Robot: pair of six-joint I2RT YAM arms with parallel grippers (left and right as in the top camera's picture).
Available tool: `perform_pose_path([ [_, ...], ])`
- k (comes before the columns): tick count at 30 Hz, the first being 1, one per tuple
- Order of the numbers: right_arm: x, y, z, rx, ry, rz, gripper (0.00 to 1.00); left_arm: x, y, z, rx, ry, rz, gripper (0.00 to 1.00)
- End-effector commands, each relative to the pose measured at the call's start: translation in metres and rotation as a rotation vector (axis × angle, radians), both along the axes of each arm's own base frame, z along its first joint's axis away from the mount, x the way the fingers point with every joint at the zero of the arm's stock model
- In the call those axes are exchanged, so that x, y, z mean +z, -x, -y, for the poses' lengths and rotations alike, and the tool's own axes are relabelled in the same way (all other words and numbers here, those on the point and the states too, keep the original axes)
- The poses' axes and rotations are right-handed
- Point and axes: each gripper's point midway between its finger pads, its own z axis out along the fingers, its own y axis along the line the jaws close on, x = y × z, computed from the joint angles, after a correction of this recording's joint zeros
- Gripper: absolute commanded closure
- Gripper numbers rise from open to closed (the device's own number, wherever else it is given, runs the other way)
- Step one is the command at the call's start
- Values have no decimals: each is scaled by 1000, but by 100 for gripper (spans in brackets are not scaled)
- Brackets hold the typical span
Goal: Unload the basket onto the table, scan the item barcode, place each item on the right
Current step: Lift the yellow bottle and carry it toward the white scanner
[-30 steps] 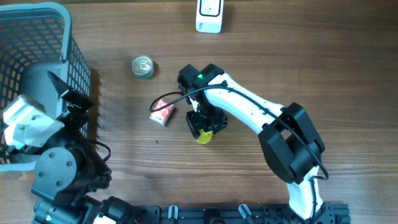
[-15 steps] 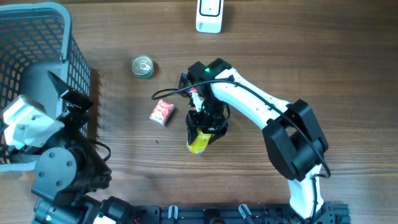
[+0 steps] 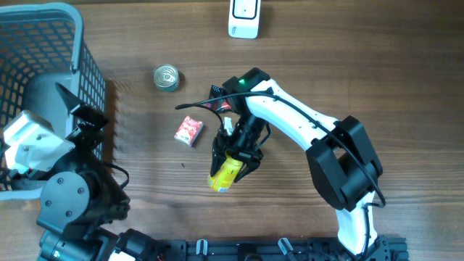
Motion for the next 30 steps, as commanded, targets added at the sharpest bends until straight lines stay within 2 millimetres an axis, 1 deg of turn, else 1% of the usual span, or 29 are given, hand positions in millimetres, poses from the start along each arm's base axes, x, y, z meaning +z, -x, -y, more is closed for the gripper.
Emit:
perform_pose_path([
  [1, 18, -2, -13, -45, -73, -47, 57, 4, 4, -4, 23, 0, 5, 0],
  [5, 16, -6, -14, -48, -87, -31, 57, 4, 4, -4, 22, 0, 5, 0],
  [9, 18, -19, -15, -84, -129, -16, 57, 4, 4, -4, 23, 0, 5, 0],
  [13, 17, -40, -3, -147, -136, -4, 59, 4, 4, -4, 23, 0, 5, 0],
  [21, 16, -72, 16, -251, -139, 14, 60, 4, 4, -4, 23, 0, 5, 0],
  [24, 17, -79, 20, -280, -143, 10, 60, 4, 4, -4, 23, 0, 5, 0],
  [30, 16, -81, 20, -281, -148, 20, 61, 4, 4, -4, 23, 0, 5, 0],
])
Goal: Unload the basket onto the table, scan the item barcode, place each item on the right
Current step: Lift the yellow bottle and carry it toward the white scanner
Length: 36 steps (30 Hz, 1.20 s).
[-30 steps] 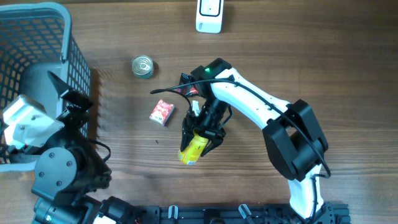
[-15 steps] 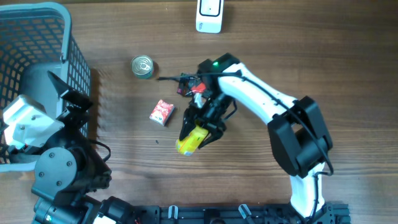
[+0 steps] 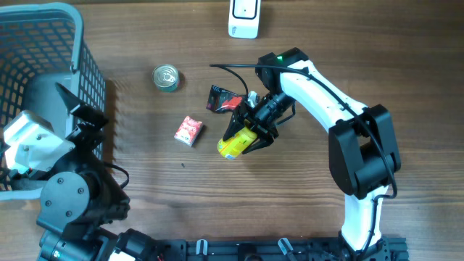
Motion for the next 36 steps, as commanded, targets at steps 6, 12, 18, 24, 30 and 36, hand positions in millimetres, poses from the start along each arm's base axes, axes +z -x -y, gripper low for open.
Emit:
perform_pose_path([
  [6, -5, -30, -12, 32, -79, 210, 62, 4, 4, -4, 23, 0, 5, 0],
  [12, -44, -65, 14, 108, 143, 458, 61, 4, 4, -4, 23, 0, 5, 0],
  [18, -56, -104, 20, 125, 218, 665, 61, 2, 4, -4, 22, -6, -8, 0],
  [24, -54, -143, 15, 110, 235, 858, 56, 2, 4, -4, 22, -8, -11, 0],
  [30, -49, -171, 13, 142, 240, 1019, 64, 2, 4, -4, 22, -8, -11, 0],
  [36, -42, -210, 26, 138, 370, 1205, 59, 2, 4, -4, 22, -8, -12, 0],
])
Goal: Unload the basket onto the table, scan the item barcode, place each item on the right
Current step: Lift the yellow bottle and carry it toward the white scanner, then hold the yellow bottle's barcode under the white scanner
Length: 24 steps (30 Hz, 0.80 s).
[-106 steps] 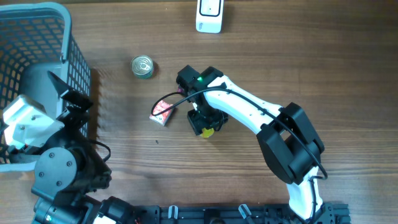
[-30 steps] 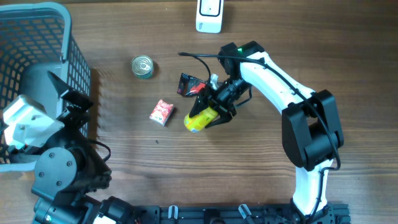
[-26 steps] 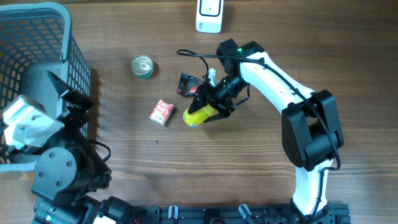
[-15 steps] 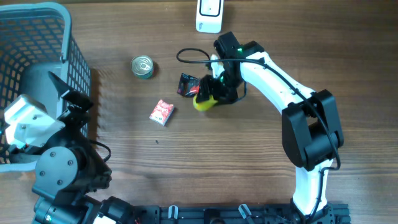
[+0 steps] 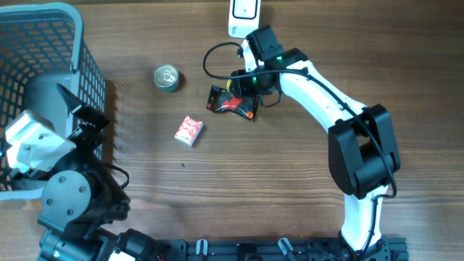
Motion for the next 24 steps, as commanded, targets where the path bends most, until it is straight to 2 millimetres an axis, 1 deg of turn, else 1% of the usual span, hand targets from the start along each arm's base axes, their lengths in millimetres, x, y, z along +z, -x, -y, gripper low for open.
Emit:
perform_pose_path([
  [1, 14, -29, 8, 11, 79, 155, 58, 4, 4, -4, 22, -2, 2, 0],
  [6, 28, -56, 10, -11, 105, 295, 59, 2, 4, -4, 22, -7, -9, 0],
  [9, 44, -79, 12, -43, 127, 415, 60, 2, 4, -4, 22, -9, -12, 0],
  [11, 53, -90, 12, -54, 133, 479, 60, 2, 4, -4, 22, -9, -13, 0],
  [14, 70, -105, 12, -82, 125, 572, 60, 0, 4, -4, 22, -13, -20, 0],
  [17, 86, -116, 8, -90, 102, 646, 60, -2, 3, -4, 22, -21, -37, 0],
  [19, 95, -123, 9, -114, 97, 692, 60, -4, 3, -4, 22, -28, -51, 0],
  [22, 103, -137, 15, -175, 115, 761, 59, -7, 3, -4, 22, -35, -67, 0],
  [24, 99, -144, 18, -200, 128, 784, 59, -7, 3, -4, 22, -36, -68, 0],
])
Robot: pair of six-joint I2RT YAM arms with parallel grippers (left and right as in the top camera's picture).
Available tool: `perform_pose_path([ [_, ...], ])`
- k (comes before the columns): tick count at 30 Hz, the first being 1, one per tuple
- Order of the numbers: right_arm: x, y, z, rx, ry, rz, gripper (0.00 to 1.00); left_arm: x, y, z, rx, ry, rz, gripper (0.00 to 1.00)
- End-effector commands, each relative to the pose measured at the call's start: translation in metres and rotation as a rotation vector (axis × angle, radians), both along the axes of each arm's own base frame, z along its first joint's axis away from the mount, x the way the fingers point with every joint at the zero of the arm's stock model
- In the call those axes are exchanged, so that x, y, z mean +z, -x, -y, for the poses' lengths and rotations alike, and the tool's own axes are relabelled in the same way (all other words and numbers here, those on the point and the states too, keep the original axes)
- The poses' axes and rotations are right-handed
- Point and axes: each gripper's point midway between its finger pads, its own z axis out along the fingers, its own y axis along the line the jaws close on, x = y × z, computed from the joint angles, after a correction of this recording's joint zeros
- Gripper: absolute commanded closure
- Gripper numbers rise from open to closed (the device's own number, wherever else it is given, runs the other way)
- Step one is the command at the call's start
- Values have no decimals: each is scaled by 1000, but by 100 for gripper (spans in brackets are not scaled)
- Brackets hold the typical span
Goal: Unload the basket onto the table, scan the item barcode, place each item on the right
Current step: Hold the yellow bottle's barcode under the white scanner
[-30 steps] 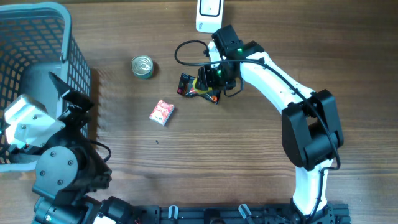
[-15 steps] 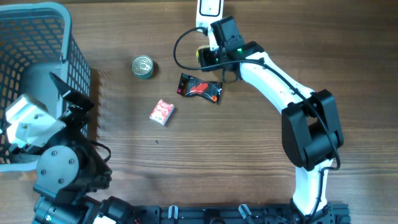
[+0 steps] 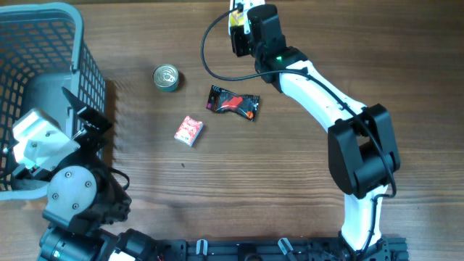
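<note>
My right gripper (image 3: 240, 27) is at the table's far edge, shut on a yellow pack (image 3: 233, 22), of which only a sliver shows at the wrist's left side. The wrist covers most of the white scanner (image 3: 233, 6). Only a white strip of the scanner shows at the top edge. My left gripper (image 3: 84, 110) rests at the lower left beside the basket, and its fingers cannot be made out.
A small tin can (image 3: 166, 77) stands left of centre. A black and red wrapper (image 3: 233, 102) lies below the right arm's forearm. A small red box (image 3: 189, 130) lies nearer the front. A grey wire basket (image 3: 80, 58) fills the far left.
My right gripper has moved further back with the yellow pack, from just above the black and red wrapper to over the scanner at the far edge. The left arm barely shifted.
First my right gripper held the yellow pack low near the table's middle. A second later it had the pack further back, beside the wrapper. Then it was over the wrapper's far side, and now it holds the pack at the scanner.
</note>
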Motion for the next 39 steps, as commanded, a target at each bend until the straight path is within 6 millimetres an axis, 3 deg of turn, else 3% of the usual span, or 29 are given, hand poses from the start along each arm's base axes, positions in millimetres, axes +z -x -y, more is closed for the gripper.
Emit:
perform_pose_path([
  [1, -2, -19, 11, -80, 37, 65, 59, 4, 4, -4, 21, -2, 2, 0],
  [5, -10, -30, 13, -106, 41, 108, 55, 4, 4, -4, 21, -2, 2, 0],
  [14, 5, -56, 11, -147, -7, 314, 54, 2, 4, -4, 21, -6, -9, 0],
  [32, -40, -75, 18, -171, -8, 367, 52, -3, 3, -4, 20, -17, -35, 0],
  [39, -41, -77, 18, -172, 0, 371, 52, -3, 3, -4, 20, -17, -36, 0],
])
